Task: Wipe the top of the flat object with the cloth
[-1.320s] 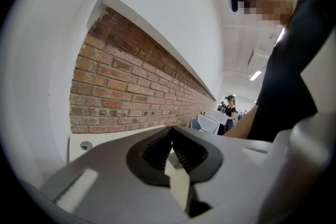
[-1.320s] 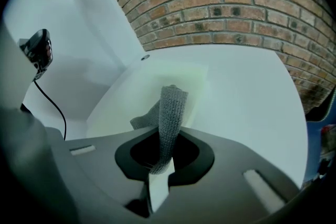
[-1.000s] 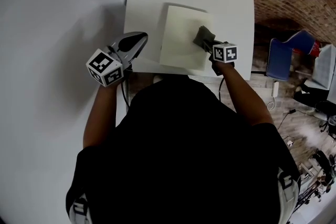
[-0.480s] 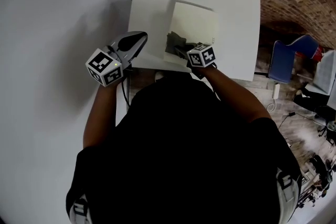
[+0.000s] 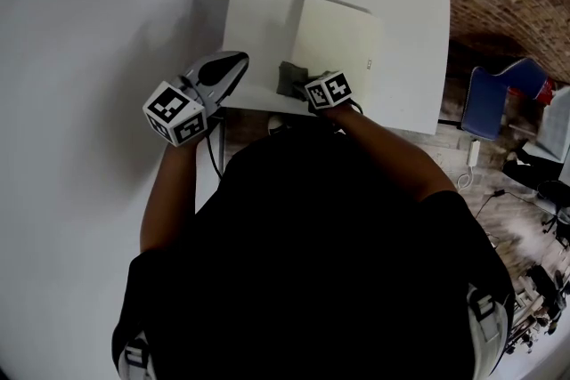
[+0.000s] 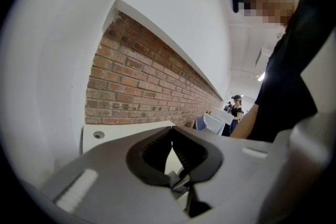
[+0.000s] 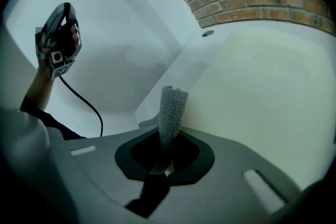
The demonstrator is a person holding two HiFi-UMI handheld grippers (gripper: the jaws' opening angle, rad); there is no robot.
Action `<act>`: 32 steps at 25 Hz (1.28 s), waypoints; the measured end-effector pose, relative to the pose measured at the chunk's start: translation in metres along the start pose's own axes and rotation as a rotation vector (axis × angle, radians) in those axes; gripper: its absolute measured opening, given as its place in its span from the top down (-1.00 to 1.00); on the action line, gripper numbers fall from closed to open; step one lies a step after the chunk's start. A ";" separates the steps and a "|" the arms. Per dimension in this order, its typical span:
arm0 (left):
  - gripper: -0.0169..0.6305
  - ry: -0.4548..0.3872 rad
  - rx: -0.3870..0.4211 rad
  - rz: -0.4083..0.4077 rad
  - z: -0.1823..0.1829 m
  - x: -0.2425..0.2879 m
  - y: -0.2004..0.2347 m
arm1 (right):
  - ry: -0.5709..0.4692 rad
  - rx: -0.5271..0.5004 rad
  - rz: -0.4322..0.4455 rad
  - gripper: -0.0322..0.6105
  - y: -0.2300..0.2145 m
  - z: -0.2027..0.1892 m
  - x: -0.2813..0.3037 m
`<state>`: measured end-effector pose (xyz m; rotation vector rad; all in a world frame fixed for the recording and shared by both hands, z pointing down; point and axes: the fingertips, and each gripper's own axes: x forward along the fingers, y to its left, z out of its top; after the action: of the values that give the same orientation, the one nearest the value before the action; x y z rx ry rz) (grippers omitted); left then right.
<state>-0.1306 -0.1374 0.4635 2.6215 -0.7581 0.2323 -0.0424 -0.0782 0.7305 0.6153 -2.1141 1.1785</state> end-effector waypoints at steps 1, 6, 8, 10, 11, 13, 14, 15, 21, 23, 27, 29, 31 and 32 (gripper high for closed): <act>0.94 -0.001 -0.001 0.001 0.000 -0.001 0.001 | 0.007 0.010 -0.010 0.85 -0.003 -0.003 0.000; 0.94 0.000 -0.001 -0.020 -0.002 0.005 -0.006 | -0.007 0.037 -0.036 0.85 -0.011 -0.007 -0.009; 0.94 0.001 0.003 -0.031 -0.003 0.007 -0.007 | -0.011 0.045 -0.053 0.86 -0.016 -0.009 -0.014; 0.94 -0.001 0.007 -0.039 -0.001 0.010 -0.008 | -0.013 0.051 -0.071 0.85 -0.023 -0.014 -0.021; 0.94 -0.003 0.008 -0.042 0.000 0.011 -0.008 | -0.014 0.055 -0.079 0.85 -0.027 -0.016 -0.025; 0.94 -0.006 0.009 -0.047 0.003 0.013 -0.008 | -0.017 0.068 -0.095 0.85 -0.033 -0.024 -0.033; 0.94 -0.007 0.009 -0.050 0.004 0.014 -0.008 | -0.020 0.076 -0.102 0.85 -0.036 -0.027 -0.038; 0.94 -0.008 0.009 -0.053 0.004 0.014 -0.008 | -0.024 0.084 -0.110 0.85 -0.040 -0.030 -0.042; 0.94 -0.004 0.017 -0.080 0.002 0.022 -0.009 | -0.046 0.127 -0.162 0.85 -0.062 -0.044 -0.062; 0.94 -0.002 0.019 -0.087 0.003 0.024 -0.010 | -0.049 0.136 -0.177 0.85 -0.069 -0.048 -0.069; 0.94 0.000 0.020 -0.097 0.005 0.027 -0.010 | -0.061 0.169 -0.205 0.85 -0.082 -0.058 -0.084; 0.94 0.006 0.022 -0.104 0.004 0.028 -0.010 | -0.066 0.192 -0.218 0.85 -0.089 -0.063 -0.090; 0.94 0.015 0.022 -0.111 0.001 0.029 -0.011 | -0.068 0.205 -0.233 0.85 -0.095 -0.068 -0.097; 0.94 0.021 0.022 -0.113 -0.001 0.029 -0.012 | -0.067 0.209 -0.241 0.85 -0.098 -0.070 -0.100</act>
<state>-0.0996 -0.1419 0.4684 2.6686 -0.6010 0.2363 0.1124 -0.0560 0.7425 0.9877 -1.9193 1.2627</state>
